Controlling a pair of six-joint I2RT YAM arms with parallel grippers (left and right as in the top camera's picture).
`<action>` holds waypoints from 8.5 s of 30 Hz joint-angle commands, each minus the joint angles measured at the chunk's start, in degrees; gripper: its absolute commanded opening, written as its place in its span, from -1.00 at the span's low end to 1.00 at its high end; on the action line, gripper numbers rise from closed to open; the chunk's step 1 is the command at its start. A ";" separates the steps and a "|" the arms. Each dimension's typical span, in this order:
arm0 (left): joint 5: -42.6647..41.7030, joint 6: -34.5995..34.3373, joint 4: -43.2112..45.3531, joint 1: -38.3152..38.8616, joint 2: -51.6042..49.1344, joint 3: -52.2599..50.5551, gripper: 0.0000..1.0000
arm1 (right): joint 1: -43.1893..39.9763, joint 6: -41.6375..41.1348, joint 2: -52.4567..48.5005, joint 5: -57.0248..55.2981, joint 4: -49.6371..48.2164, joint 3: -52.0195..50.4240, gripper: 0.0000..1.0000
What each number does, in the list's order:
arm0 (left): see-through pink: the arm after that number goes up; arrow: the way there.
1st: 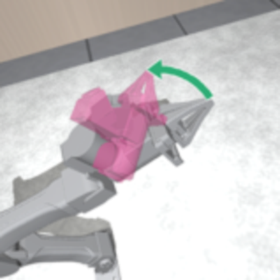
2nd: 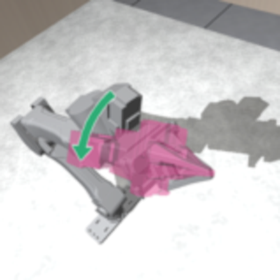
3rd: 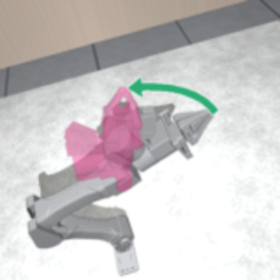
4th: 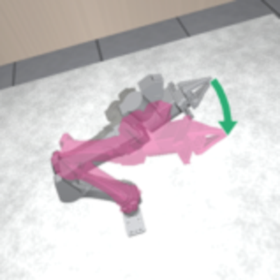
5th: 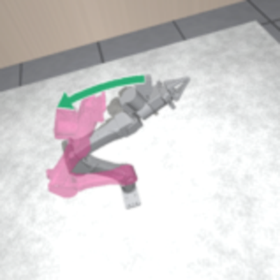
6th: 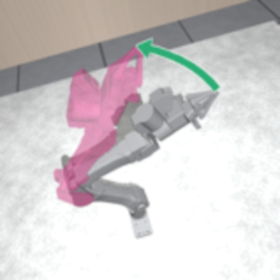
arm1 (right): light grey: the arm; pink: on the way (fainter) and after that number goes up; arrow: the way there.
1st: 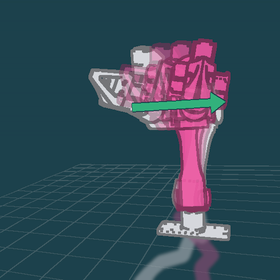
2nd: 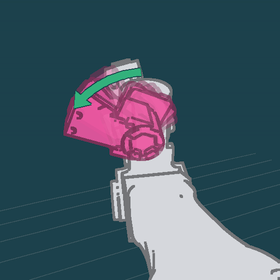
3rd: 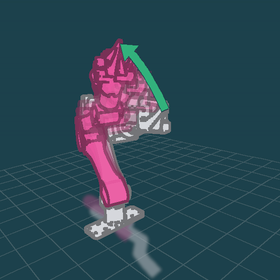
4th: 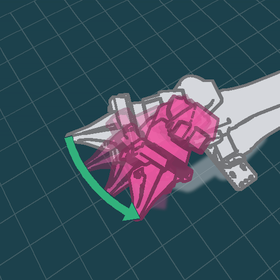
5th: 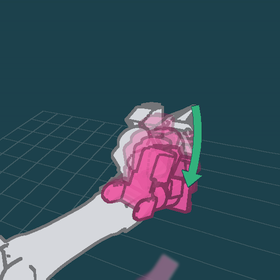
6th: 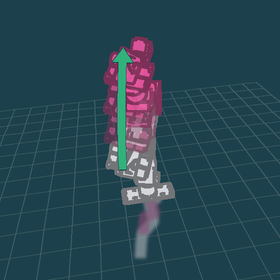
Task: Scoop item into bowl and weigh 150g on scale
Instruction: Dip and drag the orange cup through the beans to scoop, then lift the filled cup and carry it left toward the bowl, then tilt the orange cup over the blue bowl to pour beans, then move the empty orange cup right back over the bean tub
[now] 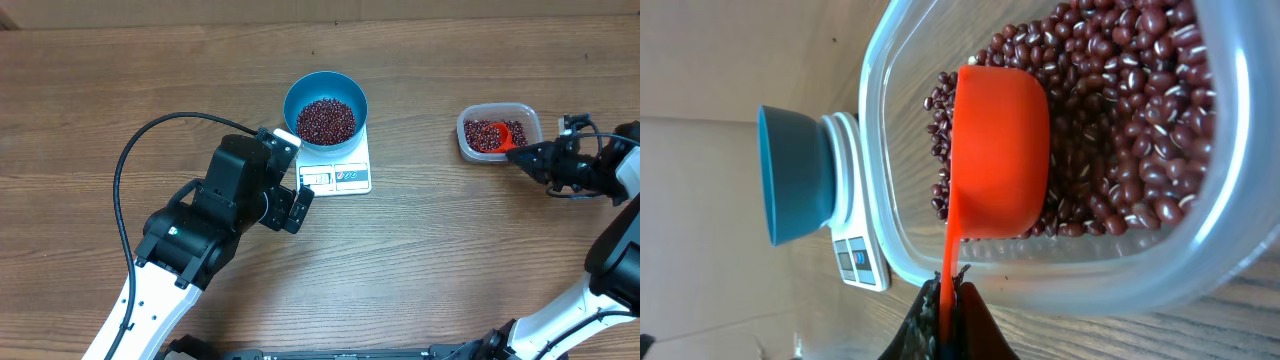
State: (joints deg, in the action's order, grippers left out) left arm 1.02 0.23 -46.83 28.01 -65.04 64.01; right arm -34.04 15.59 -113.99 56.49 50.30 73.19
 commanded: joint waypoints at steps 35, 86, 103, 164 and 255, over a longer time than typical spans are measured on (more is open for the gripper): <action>-0.85 0.90 0.09 -0.35 0.55 0.76 0.99 | -0.22 26.93 -0.57 24.68 27.76 -0.48 -0.92; -0.85 0.90 0.11 -0.35 0.55 0.76 0.99 | 27.58 -7.32 -0.57 28.94 -8.96 5.22 -0.92; -0.85 0.90 0.11 -0.35 0.55 0.76 0.99 | 36.39 -29.33 -0.57 17.09 -33.66 5.22 -0.92; -0.85 0.90 0.09 -0.35 0.55 0.76 0.99 | 39.82 13.46 -0.57 8.61 -40.85 5.18 -0.92; -0.85 0.90 0.11 -0.35 0.52 0.76 0.99 | 29.81 -27.80 -0.44 19.28 -48.83 5.18 -0.92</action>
State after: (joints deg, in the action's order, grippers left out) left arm 1.02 0.23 -46.83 28.01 -65.04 64.01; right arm -2.09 -9.65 -114.08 72.69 0.78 77.32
